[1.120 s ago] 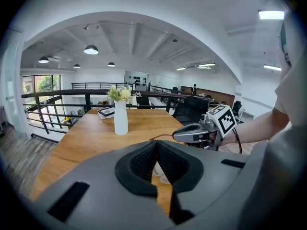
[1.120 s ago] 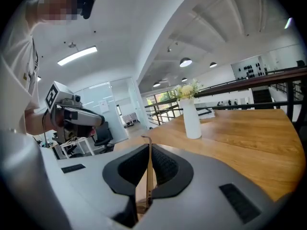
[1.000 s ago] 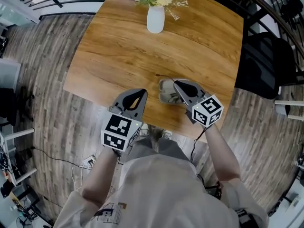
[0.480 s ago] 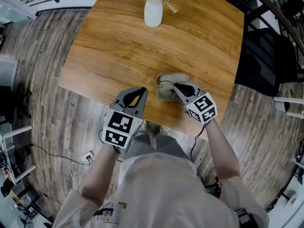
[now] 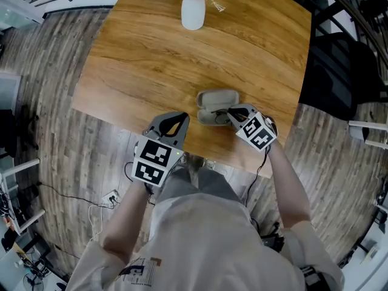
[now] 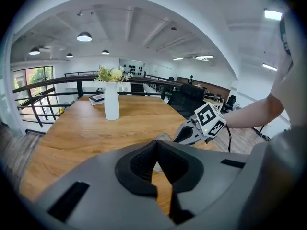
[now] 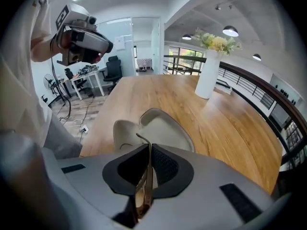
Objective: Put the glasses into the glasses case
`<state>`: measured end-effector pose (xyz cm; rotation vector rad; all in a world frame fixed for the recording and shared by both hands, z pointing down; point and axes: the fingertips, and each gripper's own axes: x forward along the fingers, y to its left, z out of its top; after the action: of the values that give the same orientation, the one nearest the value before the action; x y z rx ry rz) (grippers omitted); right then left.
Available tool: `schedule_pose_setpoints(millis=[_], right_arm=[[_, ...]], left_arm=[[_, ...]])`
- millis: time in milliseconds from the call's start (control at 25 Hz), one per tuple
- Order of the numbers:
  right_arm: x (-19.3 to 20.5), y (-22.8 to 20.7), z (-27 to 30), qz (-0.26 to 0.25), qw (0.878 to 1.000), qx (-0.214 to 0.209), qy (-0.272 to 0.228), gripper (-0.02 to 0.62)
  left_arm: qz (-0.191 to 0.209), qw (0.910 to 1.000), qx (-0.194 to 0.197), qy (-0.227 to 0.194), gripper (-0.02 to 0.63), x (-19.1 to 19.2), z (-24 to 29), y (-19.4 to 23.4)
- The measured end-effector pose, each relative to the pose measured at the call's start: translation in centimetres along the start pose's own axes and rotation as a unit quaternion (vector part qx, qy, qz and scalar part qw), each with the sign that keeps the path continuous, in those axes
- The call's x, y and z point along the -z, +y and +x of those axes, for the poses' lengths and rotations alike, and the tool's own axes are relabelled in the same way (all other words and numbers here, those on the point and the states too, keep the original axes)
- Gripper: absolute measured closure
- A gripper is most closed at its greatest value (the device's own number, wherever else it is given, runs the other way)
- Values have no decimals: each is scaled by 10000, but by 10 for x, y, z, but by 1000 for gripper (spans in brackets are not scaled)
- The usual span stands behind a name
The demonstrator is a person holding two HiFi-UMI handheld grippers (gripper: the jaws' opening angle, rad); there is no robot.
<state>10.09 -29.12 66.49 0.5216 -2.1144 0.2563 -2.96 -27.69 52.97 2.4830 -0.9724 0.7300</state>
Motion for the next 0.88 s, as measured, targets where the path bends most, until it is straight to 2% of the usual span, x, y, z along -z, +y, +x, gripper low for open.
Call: schedule_pose_setpoints(millis=[320,480,720,880], right_arm=[[15,8,15,37,9974,-645,317,552],[17,7,24,0,9973,-673,290,552],[18,11,32,242,9946,-943,365,544],[18,8,35,369,9944,-921,361,543]], left_arm=[[26,9995,11,306,589,24,14,-3],[44,9991,37,430,589,36,17,-6],[38,9986,79,525,589,45,17,-9],[30,9984,93,555,589,49,17,-11]])
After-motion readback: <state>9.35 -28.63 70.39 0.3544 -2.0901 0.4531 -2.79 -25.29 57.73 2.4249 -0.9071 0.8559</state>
